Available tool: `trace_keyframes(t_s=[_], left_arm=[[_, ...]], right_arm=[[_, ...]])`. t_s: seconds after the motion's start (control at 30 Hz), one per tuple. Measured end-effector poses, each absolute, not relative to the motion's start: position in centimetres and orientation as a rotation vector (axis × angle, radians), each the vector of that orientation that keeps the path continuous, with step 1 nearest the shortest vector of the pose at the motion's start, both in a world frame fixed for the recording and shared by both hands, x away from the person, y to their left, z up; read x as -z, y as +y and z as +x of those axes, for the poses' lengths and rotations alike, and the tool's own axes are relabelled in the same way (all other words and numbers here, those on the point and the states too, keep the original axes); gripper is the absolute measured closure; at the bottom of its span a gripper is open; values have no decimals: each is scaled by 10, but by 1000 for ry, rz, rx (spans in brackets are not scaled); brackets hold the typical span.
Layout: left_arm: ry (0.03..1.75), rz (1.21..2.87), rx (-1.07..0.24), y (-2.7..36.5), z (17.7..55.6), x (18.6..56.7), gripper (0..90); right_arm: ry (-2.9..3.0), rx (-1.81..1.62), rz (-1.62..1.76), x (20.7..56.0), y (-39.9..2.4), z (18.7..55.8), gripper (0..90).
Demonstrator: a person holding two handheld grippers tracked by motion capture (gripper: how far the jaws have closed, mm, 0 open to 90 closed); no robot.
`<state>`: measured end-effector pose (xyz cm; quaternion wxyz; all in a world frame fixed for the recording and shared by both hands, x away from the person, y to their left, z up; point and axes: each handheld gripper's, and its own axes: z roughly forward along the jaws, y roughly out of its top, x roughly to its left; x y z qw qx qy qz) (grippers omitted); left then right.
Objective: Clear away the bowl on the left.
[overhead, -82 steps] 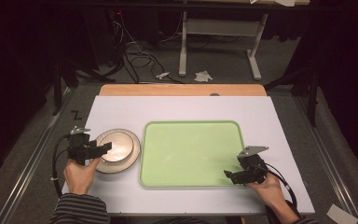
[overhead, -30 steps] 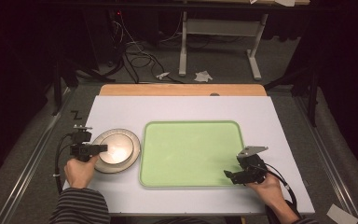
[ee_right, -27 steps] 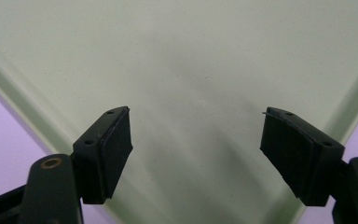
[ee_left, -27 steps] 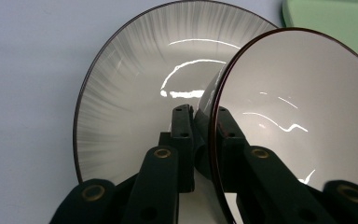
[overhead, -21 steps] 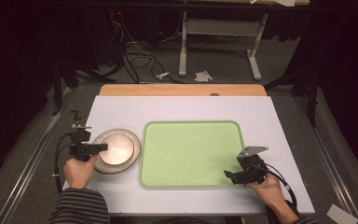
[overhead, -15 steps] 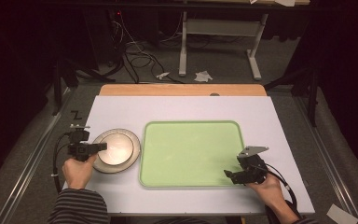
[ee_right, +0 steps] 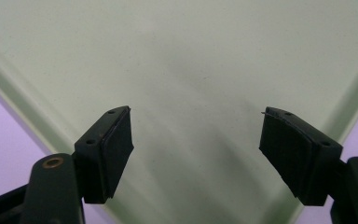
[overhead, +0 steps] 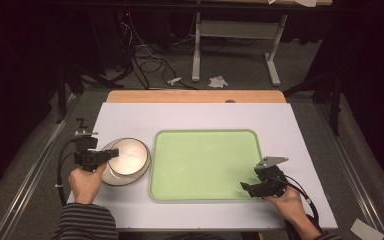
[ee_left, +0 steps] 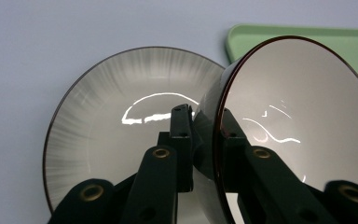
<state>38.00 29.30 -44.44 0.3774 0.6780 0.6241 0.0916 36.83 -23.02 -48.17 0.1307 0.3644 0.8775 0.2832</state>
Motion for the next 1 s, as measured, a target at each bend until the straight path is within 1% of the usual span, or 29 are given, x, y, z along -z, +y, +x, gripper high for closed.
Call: trace_keyframes(t_s=[0.5,0.8,1.0], left_arm=[[1502,1777,-193,276,379,431,810],[1398,1867,-151,244,386,422,810],[1363,1898,-127,227,397,420,810]], right_arm=[[2551,-808,1065,482,-230,369,268],[2558,-811,1065,482,-230,368,268],[2559,-809,1062,482,-230,368,268]])
